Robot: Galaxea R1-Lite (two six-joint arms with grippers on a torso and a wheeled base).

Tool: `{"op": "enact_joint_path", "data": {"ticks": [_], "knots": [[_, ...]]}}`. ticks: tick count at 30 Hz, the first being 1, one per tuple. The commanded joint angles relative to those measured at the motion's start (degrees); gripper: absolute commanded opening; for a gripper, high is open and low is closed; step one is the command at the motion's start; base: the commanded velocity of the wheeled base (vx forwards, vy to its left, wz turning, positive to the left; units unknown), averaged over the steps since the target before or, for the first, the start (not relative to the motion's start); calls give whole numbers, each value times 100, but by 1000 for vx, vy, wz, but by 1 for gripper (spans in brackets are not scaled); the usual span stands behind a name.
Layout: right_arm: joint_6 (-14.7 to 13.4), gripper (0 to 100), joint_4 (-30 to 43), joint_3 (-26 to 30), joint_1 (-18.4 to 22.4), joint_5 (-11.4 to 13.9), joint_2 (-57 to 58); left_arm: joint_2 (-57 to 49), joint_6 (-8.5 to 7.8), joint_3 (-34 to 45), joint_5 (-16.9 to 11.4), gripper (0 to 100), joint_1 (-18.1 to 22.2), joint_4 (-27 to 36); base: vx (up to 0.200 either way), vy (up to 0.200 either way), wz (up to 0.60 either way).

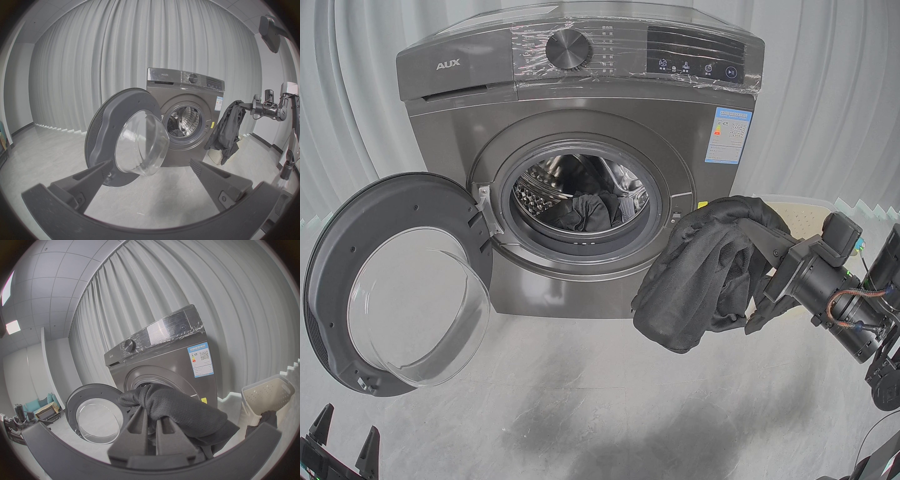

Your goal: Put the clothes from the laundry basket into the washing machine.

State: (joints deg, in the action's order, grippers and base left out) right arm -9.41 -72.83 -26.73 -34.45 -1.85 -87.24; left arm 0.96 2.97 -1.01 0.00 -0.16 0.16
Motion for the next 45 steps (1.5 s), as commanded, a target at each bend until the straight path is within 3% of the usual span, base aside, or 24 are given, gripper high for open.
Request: {"op": "enact_joint_path", "data": {"ticks": [1,6,15,20,26,32,34,36,45], "knots": [[1,0,-12,2,-9,1,-22,-88,1,84,0,100,-2,2,200,0,0],[-8,0,-12,19,-18,1,-30,-88,1,84,0,100,-2,2,200,0,0],[1,0,-30,63,-18,1,-30,-88,1,84,0,100,-2,2,0,0,0],[1,0,-30,89,-27,1,-39,-88,1,84,0,100,-11,2,0,200,0],[1,0,-39,98,-264,-8,-83,-88,-7,84,0,100,-2,-7,0,33,0],[18,0,-3,89,-545,-26,-83,-96,-78,92,9,100,-2,-25,0,0,0],[300,0,23,37,-659,-61,-83,-96,-192,92,-9,100,7,-7,0,0,0],[396,0,23,10,-695,-70,-92,-96,-254,92,-9,100,7,-7,0,0,0],[405,0,-47,-7,-818,-87,-470,-96,-315,92,-35,100,16,-16,0,0,0]]}}
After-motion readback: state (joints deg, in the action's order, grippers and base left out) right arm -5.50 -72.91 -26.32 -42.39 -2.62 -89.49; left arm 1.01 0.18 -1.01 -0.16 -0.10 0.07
